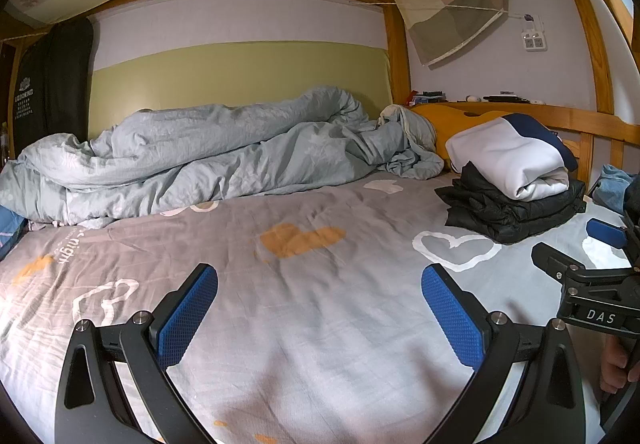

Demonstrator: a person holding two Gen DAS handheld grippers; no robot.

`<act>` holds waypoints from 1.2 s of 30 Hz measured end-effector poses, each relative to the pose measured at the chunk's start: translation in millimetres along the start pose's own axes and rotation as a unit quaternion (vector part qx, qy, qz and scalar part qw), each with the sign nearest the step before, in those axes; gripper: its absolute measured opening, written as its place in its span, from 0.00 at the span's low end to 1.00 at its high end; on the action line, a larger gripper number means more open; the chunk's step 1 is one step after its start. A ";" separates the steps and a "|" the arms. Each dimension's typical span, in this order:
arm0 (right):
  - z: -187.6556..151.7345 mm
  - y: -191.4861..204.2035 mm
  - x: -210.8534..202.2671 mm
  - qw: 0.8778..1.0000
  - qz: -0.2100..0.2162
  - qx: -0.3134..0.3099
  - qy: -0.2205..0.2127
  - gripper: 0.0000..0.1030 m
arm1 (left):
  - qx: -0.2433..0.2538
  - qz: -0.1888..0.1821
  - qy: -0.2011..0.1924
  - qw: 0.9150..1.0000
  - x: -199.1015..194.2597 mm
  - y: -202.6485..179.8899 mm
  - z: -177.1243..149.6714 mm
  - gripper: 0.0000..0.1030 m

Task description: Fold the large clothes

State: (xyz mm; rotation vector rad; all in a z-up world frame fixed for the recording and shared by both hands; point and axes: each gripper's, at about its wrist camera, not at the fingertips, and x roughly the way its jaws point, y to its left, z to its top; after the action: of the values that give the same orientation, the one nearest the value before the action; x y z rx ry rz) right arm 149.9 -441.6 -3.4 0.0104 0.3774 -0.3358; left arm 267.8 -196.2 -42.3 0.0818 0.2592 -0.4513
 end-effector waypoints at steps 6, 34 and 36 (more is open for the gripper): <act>0.1 -0.2 0.3 1.000 0.000 0.000 0.000 0.99 | -0.002 -0.001 0.001 1.000 0.6 2.4 -0.1 1.00; 0.1 0.1 0.1 1.000 0.000 0.000 0.000 0.99 | -0.003 -0.001 0.001 1.000 0.6 3.1 0.1 1.00; 0.1 0.2 0.0 1.000 0.000 0.000 0.000 0.99 | -0.003 -0.001 0.002 1.000 0.8 3.1 0.2 1.00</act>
State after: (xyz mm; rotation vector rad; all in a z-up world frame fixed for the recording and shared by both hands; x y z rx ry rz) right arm 150.0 -441.5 -3.3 0.0104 0.3777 -0.3358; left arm 269.9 -193.8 -42.3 0.0760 0.2643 -0.4513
